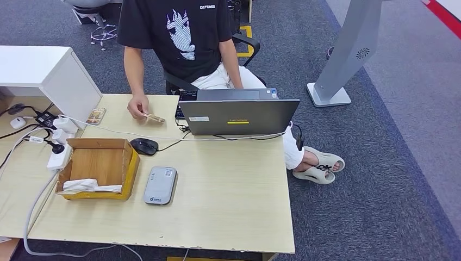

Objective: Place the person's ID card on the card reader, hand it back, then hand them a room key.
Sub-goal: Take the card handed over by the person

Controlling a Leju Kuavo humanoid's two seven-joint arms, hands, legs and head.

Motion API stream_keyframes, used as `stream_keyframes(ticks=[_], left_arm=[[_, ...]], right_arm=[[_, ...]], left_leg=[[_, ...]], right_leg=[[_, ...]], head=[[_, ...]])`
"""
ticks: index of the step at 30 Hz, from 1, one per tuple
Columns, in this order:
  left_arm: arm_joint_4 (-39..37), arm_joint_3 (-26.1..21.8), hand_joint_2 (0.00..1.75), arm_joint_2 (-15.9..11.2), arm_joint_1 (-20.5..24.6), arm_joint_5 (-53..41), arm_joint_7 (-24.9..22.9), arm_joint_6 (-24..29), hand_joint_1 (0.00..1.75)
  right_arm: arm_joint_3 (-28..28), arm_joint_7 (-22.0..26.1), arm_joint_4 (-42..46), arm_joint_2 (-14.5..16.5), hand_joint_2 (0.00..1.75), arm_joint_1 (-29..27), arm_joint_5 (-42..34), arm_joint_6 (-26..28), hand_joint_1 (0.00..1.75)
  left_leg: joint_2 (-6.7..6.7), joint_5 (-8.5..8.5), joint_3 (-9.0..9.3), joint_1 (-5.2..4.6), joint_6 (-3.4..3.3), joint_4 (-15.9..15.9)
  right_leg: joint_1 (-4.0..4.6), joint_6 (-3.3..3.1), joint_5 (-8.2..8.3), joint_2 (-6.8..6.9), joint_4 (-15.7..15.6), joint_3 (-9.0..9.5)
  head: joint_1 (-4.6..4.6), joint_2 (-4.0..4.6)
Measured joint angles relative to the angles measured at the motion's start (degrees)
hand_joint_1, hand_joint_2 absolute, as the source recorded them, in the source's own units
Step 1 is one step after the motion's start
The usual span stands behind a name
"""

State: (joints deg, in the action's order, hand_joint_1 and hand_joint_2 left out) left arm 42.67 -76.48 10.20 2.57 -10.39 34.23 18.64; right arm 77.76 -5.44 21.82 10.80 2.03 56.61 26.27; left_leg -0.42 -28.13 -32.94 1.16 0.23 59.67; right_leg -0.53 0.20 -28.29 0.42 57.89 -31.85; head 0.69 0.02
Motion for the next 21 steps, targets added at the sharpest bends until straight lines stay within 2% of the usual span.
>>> stream_keyframes(ticks=[4, 8, 13, 17, 21], left_arm=[[11.5, 0.0, 1.75, 2.6, -0.6, 3.0, -1.2, -4.2, 0.0], [21.6, 0.0, 1.75, 5.0, -1.2, 4.1, -1.2, -6.0, 0.0], [27.8, 0.0, 1.75, 6.7, -1.5, 4.2, -1.1, -6.3, 0.0], [31.7, 0.3, 1.75, 7.6, -1.9, 5.8, 1.5, -7.3, 0.0], [39.4, 3.8, 1.75, 8.4, -4.8, 10.8, 3.6, -4.4, 0.0]], right_arm=[[0.9, -0.1, 0.9, 0.6, 1.75, 0.0, 0.8, -0.2, 0.0], [1.6, -0.1, 1.6, 1.1, 1.75, 0.0, 1.1, -0.6, 0.0], [2.1, -0.1, 2.1, 1.5, 1.75, 0.0, 1.1, -0.7, 0.0], [2.3, -0.4, 2.4, 1.6, 1.75, 0.0, 1.3, -0.9, 0.0], [2.5, -1.1, 2.9, 1.9, 1.75, 0.0, 1.9, -1.2, 0.0]], left_leg=[[0.0, 0.0, -0.01, 0.0, 0.0, 0.0], [0.01, 0.0, 0.0, 0.0, 0.0, 0.0], [0.01, 0.0, 0.0, 0.0, 0.0, 0.0], [0.0, 0.0, 0.01, 0.01, 0.0, 0.0], [-0.03, 0.0, 0.02, 0.01, 0.01, 0.0]], right_leg=[[0.0, 0.0, 0.0, 0.0, 0.0, 0.0], [0.0, 0.0, 0.0, 0.0, 0.0, 0.0], [0.0, 0.0, 0.0, 0.01, 0.0, 0.01], [0.0, 0.0, 0.0, 0.0, 0.0, 0.0], [0.01, 0.0, 0.0, -0.02, 0.0, -0.02]], head=[[-0.01, 0.0], [-0.01, 0.0], [-0.01, 0.0], [-0.02, 0.0], [-0.01, 0.0]])
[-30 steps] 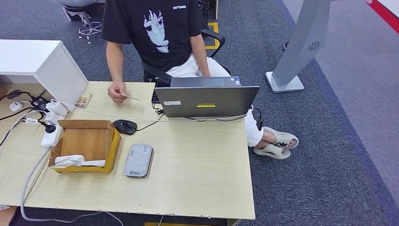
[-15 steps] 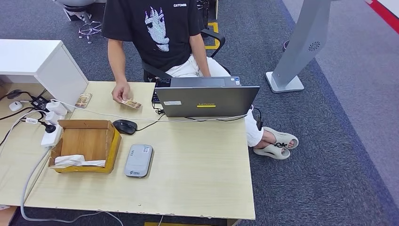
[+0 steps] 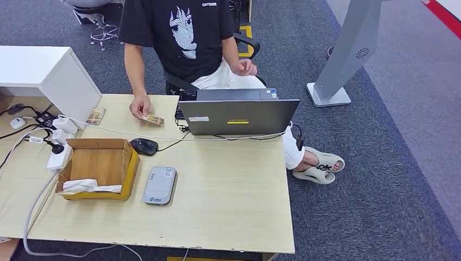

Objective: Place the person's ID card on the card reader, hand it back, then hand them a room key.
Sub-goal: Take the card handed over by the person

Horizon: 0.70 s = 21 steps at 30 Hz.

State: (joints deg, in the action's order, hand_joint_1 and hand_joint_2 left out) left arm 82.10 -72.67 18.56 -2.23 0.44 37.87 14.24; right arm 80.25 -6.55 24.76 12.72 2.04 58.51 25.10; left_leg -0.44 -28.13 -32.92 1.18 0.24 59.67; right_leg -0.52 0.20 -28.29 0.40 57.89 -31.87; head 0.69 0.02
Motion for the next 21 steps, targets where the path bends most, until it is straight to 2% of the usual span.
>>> stream_keyframes(ticks=[3, 5, 8, 13, 16, 21], left_arm=[[7.5, 5.7, 1.75, 0.3, -3.8, 2.2, 1.7, 5.2, 0.0], [13.4, 9.6, 1.75, 0.4, -6.0, 1.1, 2.4, 6.9, 0.0], [21.1, 14.3, 1.75, 0.4, -8.3, -2.9, 2.4, 6.2, 0.0], [30.1, 19.3, 1.75, 0.1, -9.5, -11.9, 0.7, 2.2, 0.0], [33.0, 22.7, 1.75, -1.9, -9.3, -16.4, -2.4, 3.3, 0.0], [32.7, 31.8, 1.75, -8.1, -6.6, -26.0, -10.8, 8.2, 0.0]], right_arm=[[0.3, -0.2, 0.3, 0.1, 1.75, 0.0, 0.6, -0.4, 0.0], [0.5, -0.2, 0.4, 0.1, 1.75, 0.1, 1.0, -0.6, 0.0], [0.7, -0.3, 0.4, 0.1, 1.75, 0.3, 1.1, -0.7, 0.0], [1.0, -0.3, 0.4, 0.1, 1.75, 0.5, 1.7, -0.8, 0.0], [1.1, -0.3, 0.1, 0.0, 1.75, 0.7, 2.0, -0.8, 0.0], [1.1, -0.5, -1.3, -0.7, 1.75, 1.2, 2.6, -0.8, 0.0]], left_leg=[[0.04, 0.0, -0.03, 0.0, 0.0, 0.0], [0.09, 0.0, -0.05, 0.0, 0.0, 0.0], [0.09, 0.0, -0.05, -0.01, 0.0, 0.0], [0.09, 0.02, 0.0, -0.01, 0.0, 0.0], [0.09, 0.03, 0.03, 0.0, 0.01, 0.0], [0.12, 0.13, 0.01, 0.02, 0.08, 0.0]], right_leg=[[0.0, 0.0, -0.02, 0.05, 0.0, -0.08], [0.0, -0.01, -0.05, 0.11, 0.0, -0.09], [0.0, -0.01, -0.07, 0.11, 0.0, -0.07], [0.0, -0.04, -0.04, 0.1, 0.0, -0.06], [0.0, -0.05, -0.03, 0.09, 0.0, -0.09], [0.0, -0.08, -0.02, 0.13, 0.0, -0.12]], head=[[0.0, 0.0], [-0.02, 0.0], [-0.02, 0.0], [-0.03, 0.0], [-0.02, 0.0], [-0.02, 0.0]])
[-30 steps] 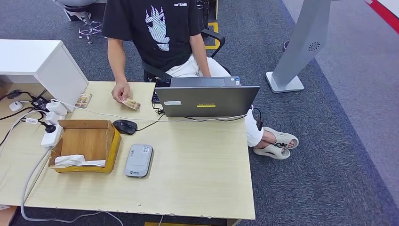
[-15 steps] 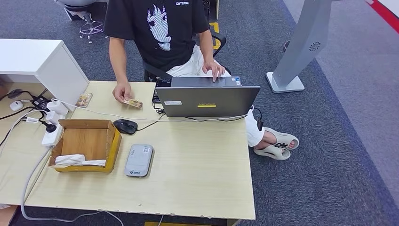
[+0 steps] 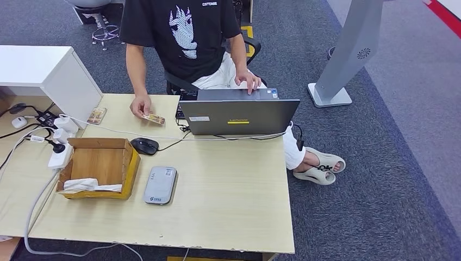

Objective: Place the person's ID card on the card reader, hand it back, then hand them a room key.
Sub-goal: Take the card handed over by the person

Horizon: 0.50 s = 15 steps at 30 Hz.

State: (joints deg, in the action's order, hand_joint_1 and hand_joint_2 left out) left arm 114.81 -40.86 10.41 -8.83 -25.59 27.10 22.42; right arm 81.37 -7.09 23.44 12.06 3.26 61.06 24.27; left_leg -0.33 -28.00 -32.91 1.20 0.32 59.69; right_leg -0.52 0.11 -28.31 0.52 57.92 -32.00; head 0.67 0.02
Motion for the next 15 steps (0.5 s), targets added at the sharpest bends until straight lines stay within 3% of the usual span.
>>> stream_keyframes(ticks=[8, 15], left_arm=[[-10.4, 12.9, 1.75, -8.5, 9.1, -12.2, -11.2, 2.1, 0.0], [-19.3, 18.8, 1.75, -11.7, 15.1, -14.5, -13.9, 2.2, 0.0]], right_arm=[[-0.3, -0.5, -2.1, -1.7, 1.75, 0.5, 1.5, -0.8, 0.0], [-0.7, -0.8, -3.2, -2.7, 1.75, 0.7, 2.5, -1.0, 0.0]], left_leg=[[-0.02, 0.12, -0.03, -0.02, -0.01, 0.0], [-0.05, 0.14, -0.08, -0.04, -0.05, 0.0]], right_leg=[[0.0, 0.04, 0.15, -0.04, 0.0, 0.06], [-0.01, 0.01, 0.21, -0.09, 0.0, 0.04]], head=[[0.0, 0.0], [-0.01, 0.0]])
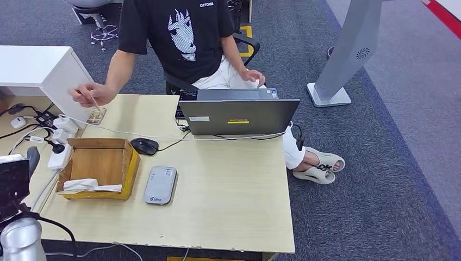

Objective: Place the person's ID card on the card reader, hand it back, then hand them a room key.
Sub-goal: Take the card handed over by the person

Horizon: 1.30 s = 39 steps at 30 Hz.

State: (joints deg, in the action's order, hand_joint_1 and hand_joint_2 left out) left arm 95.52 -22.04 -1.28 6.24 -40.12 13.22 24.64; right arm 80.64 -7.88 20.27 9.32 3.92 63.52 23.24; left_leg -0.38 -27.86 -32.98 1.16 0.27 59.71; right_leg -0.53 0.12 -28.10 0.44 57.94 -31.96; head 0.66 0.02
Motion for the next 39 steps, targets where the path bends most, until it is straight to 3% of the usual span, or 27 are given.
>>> stream_keyframes(ticks=[12, 32, 36, 39], left_arm=[[-8.0, 3.2, 1.75, -1.7, 4.2, -4.0, -2.2, 0.9, 0.0], [-11.6, 4.4, 1.75, -1.8, 5.8, -4.6, -2.2, 1.0, 0.02], [-12.1, 6.0, 1.75, -1.7, 6.0, -5.5, -2.4, 0.6, 1.75], [-12.2, 7.9, 1.75, -1.6, 5.4, -5.5, -3.3, -0.5, 1.75]], right_arm=[[-1.1, 0.0, -1.0, -1.0, 1.75, 0.0, 1.0, -0.4, 0.0], [-1.3, 0.2, -1.5, -1.4, 1.75, 0.0, 1.4, -0.8, 0.0], [-1.8, 0.4, -1.6, -1.5, 1.75, 0.0, 1.7, -0.9, 0.0], [-2.0, 0.4, -1.7, -1.5, 1.75, 0.0, 1.8, -0.9, 0.0]], left_leg=[[-0.04, 0.01, -0.05, 0.02, 0.01, 0.0], [-0.05, 0.01, -0.08, 0.02, 0.01, 0.0], [-0.06, 0.01, -0.09, 0.02, 0.01, 0.0], [-0.06, 0.01, -0.11, 0.01, 0.01, 0.0]], right_leg=[[0.01, -0.01, 0.0, -0.06, 0.0, -0.09], [0.01, -0.01, 0.0, -0.08, 0.0, -0.13], [0.01, -0.01, 0.0, -0.08, 0.0, -0.12], [0.0, -0.01, 0.0, -0.08, 0.0, -0.12]], head=[[0.01, 0.0], [0.0, 0.0], [0.01, 0.0], [-0.01, 0.0]])
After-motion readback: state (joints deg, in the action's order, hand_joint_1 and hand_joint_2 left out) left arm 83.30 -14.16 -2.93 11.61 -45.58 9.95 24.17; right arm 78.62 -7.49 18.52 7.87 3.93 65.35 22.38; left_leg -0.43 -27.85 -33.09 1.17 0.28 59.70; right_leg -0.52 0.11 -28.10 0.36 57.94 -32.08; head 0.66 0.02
